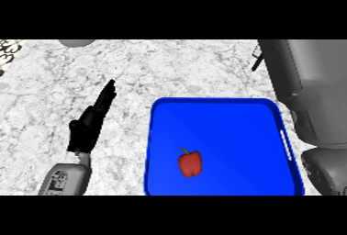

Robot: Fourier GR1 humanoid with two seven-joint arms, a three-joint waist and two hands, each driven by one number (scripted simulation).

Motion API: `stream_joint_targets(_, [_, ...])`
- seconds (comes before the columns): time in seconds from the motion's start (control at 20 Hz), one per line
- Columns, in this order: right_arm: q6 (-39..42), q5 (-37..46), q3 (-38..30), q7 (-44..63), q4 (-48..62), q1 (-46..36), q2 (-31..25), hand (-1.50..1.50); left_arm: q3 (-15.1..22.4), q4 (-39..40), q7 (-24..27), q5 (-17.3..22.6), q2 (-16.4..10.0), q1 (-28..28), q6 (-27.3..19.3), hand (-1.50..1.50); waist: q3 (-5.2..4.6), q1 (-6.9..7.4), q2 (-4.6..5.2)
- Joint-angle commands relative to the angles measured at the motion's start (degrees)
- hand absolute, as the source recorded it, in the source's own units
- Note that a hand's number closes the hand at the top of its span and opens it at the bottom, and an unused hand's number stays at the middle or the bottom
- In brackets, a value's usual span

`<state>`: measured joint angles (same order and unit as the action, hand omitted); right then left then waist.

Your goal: Pick the sweet potato from the tray and place it in the tiered shelf

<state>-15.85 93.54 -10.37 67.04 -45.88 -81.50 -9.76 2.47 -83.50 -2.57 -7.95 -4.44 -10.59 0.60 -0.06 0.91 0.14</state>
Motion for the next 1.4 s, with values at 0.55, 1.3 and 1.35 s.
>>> stream_joint_targets(0.55, [0.7,4.4,-5.8,-3.1,5.0,-0.4,-10.0,1.5,-1.3,0.9,0.3,-0.2,-0.3,-1.2,-0.3,0.0,0.04,-0.39,0.01])
stream_joint_targets(1.3, [-13.0,8.6,-7.1,-7.4,19.0,2.9,-14.9,1.5,-0.2,0.7,2.2,-0.4,-0.5,0.4,1.5,0.0,0.05,1.21,0.63])
stream_joint_targets(1.35, [-11.9,7.9,-7.6,-7.3,17.5,3.6,-15.6,1.5,0.4,0.8,2.5,-1.2,1.3,1.5,-0.5,0.0,0.06,0.6,0.36])
